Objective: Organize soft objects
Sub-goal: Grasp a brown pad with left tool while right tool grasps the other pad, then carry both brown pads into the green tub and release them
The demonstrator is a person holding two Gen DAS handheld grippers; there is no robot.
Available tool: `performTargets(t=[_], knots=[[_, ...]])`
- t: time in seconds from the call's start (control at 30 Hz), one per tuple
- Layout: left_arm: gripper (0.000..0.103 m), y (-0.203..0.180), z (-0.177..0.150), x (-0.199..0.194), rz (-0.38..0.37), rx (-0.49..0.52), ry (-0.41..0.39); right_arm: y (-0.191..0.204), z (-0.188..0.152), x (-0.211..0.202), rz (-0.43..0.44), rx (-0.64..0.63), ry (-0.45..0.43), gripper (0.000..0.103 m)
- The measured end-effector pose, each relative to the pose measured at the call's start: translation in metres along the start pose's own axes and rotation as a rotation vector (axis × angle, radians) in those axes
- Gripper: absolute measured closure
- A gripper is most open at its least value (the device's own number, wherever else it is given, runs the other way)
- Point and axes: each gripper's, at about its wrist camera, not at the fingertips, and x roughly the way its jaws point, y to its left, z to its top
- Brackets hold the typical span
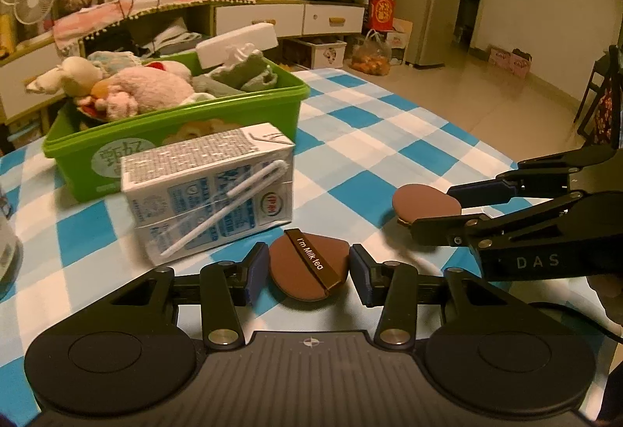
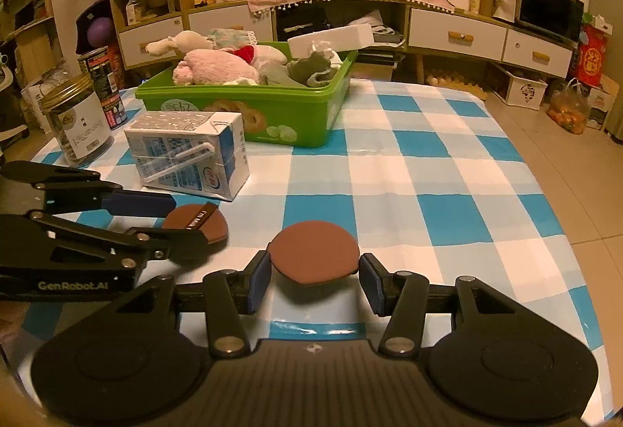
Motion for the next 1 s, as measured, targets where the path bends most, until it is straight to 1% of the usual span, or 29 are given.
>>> performTargets(t=[0.33, 0.67, 0.87, 1.0], knots=[[0.057, 0.023, -0.004, -0.025, 0.022, -0.049, -0.029, 0.009, 0.008, 0.000, 0.016, 0.005, -0.012, 0.071], [0.057, 0.050, 0.002, -0.059, 0.063, -0.110, -0.100, 0.018, 0.029, -0.004, 0.033, 0.033, -0.052, 0.071], [0.057, 0.071, 0.020, -0.077, 0.111, -0.184, -0.168, 0.019, 0.052, -0.006, 0.029, 0.071, -0.089, 0.071], [0.057, 0.081, 0.041, -0.078, 0.140, -0.211, -0.195, 0.018, 0.079, -0.003, 0.018, 0.112, -0.124, 0.071]])
